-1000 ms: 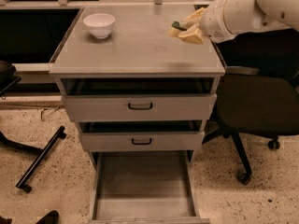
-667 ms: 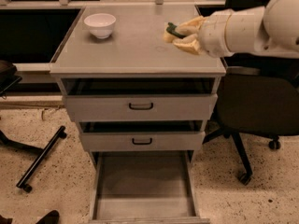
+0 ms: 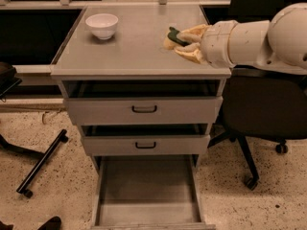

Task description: Place sponge into bottom drawer

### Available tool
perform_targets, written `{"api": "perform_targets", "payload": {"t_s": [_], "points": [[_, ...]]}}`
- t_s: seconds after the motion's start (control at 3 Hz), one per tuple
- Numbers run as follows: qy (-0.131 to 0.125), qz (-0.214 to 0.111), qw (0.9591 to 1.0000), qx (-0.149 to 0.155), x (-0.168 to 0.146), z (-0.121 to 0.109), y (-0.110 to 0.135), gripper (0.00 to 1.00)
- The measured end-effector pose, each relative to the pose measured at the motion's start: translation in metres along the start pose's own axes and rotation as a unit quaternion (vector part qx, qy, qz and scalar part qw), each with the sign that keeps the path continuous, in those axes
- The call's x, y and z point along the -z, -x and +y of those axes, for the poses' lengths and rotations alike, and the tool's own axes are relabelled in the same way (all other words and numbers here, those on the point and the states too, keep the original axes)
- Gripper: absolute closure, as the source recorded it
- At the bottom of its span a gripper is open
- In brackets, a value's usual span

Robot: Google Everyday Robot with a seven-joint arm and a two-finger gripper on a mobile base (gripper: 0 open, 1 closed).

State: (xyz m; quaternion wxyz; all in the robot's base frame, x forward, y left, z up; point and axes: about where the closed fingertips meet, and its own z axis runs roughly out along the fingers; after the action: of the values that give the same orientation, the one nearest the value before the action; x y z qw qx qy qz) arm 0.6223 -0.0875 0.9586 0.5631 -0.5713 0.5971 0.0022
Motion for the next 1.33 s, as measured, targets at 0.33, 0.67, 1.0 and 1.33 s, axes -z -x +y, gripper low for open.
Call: {"api": "perform_targets", "payload": {"t_s": [0.33,0.67,1.0,1.33], "points": [[0.009,-0.007,0.9999,-0.009,-0.001,0.015,0.005,1.00],[-0.008,-0.025,0.9994,-0.025,0.009,0.045,0.027,1.00],[-0.004,-0.023,0.9973,-0.070,0.009,0.115,0.001,1.00],[0.044,0.006,0.9923,-0.115,-0.002,0.202,-0.049,1.00]]}}
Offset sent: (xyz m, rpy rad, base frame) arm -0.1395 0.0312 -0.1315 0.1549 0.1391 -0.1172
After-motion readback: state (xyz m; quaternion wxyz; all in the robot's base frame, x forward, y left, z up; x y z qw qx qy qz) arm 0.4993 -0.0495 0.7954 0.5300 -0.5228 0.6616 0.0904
